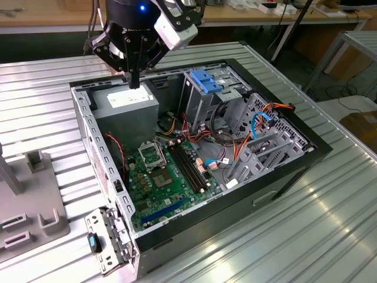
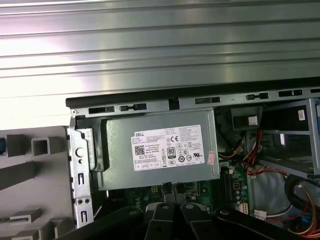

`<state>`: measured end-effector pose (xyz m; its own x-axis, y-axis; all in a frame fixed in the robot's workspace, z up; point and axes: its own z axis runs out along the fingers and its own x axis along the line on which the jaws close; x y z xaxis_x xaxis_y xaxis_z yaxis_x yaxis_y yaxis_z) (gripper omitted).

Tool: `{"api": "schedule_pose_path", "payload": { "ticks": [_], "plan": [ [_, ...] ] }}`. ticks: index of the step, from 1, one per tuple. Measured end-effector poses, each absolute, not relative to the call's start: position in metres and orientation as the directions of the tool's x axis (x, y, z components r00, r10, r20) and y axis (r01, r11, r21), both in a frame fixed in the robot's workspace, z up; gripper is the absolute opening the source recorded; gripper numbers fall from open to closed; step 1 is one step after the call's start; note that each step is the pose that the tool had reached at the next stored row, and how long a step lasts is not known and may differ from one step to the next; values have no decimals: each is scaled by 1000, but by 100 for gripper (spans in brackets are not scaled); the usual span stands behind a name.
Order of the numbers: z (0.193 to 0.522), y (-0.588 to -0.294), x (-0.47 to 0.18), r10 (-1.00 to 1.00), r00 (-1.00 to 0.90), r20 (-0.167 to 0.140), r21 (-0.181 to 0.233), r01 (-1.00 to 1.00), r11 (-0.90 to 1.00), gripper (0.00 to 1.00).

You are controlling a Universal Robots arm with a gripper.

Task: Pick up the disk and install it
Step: 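Reach for the disk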

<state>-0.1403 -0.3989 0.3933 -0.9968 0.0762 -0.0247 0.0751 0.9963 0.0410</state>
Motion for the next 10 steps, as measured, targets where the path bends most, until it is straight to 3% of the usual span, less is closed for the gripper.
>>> {"api": "schedule_pose_path", "payload": {
  "ticks": [10],
  "plan": [
    [393, -399, -145, 76, -997, -25, 41, 75, 996, 11]
  ]
}}
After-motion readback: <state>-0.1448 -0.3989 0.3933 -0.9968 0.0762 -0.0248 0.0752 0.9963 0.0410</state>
